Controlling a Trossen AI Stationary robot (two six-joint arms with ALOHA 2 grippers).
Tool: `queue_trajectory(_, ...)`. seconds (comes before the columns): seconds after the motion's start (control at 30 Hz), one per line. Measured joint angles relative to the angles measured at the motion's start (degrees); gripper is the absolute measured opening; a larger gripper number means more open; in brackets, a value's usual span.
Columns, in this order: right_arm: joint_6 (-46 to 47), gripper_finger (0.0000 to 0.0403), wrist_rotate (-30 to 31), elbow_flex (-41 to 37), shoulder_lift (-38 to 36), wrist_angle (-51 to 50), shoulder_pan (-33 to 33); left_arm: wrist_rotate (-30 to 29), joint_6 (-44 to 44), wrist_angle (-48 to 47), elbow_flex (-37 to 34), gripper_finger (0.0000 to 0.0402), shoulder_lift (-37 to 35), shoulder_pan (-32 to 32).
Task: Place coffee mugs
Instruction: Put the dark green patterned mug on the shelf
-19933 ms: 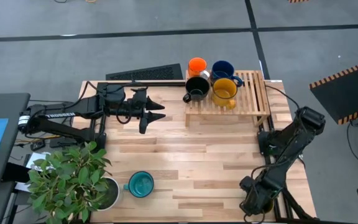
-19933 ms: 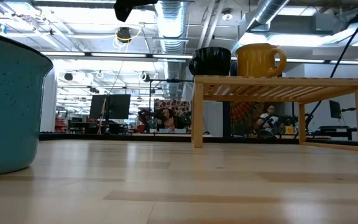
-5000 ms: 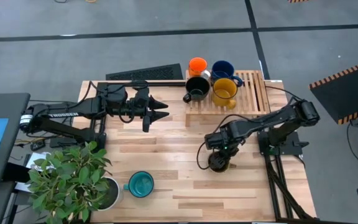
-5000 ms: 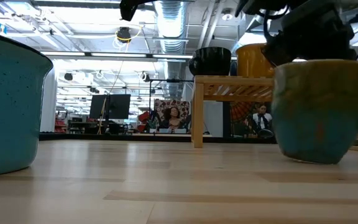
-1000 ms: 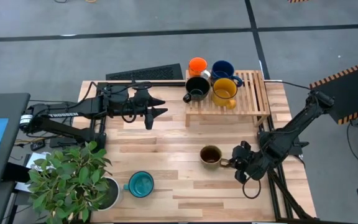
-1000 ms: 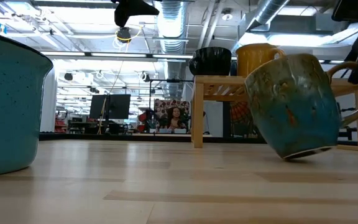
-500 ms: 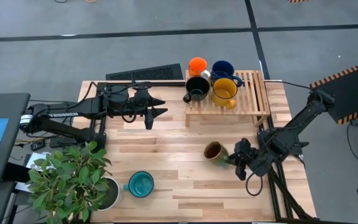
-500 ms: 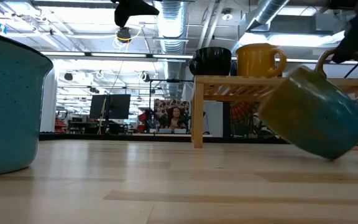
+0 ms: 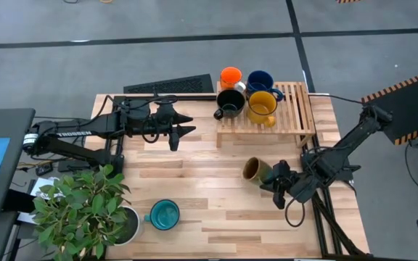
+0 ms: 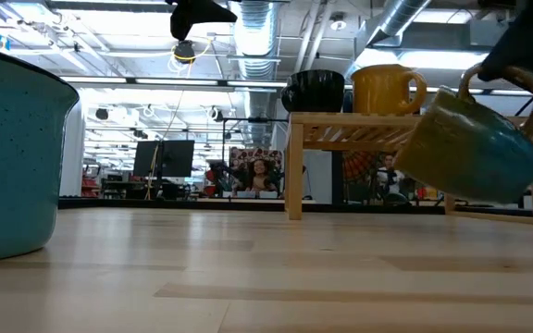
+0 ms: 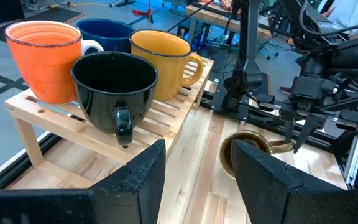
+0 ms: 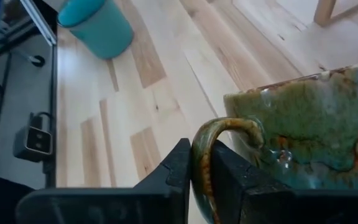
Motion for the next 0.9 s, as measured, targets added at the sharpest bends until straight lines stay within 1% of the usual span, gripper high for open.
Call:
queue_trajectory(0.1, -0.43, 0.0064, -0.04, 1.39, -0.99, -0.24, -0.29, 0.0, 0.02, 0.0, 0.0, 0.0167, 0.0, 0.02)
queue_trajectory(0.27, -4.05, 0.0064, -0.57, 5.37, -4.11, -0.72, -1.38, 0.0, 0.03, 0.0, 0.0, 0.0167, 0.0, -0.01)
queue_trajectory(0.43, -5.95, 0.0061, -4.25, 8.66, -7.99, -1.22, -2.69, 0.0, 0.04, 0.01, 0.0, 0.0167, 0.0, 0.02)
queue_trajectory(0.57, -10.68, 0.0059, -4.83, 12.48, -11.89, 0.29, -2.95, 0.02, 0.07, 0.02, 0.0, 0.0167, 0.0, 0.02)
queue_trajectory(0.67, -16.46, 0.0059, -4.74, 15.9, -14.41, 2.32, -2.96, 0.0, 0.07, 0.03, 0.0, 0.0167, 0.0, 0.02)
queue_trajectory(0.77, -23.55, 0.0059, -2.28, 19.94, -16.2, 2.55, -2.94, 0.0, 0.07, 0.02, 0.0, 0.0167, 0.0, 0.01)
queue_trajectory(0.9, -36.75, 0.0059, 6.02, 24.08, -17.71, 2.63, -2.96, 0.0, 0.04, 0.04, 0.0, 0.0167, 0.0, 0.02)
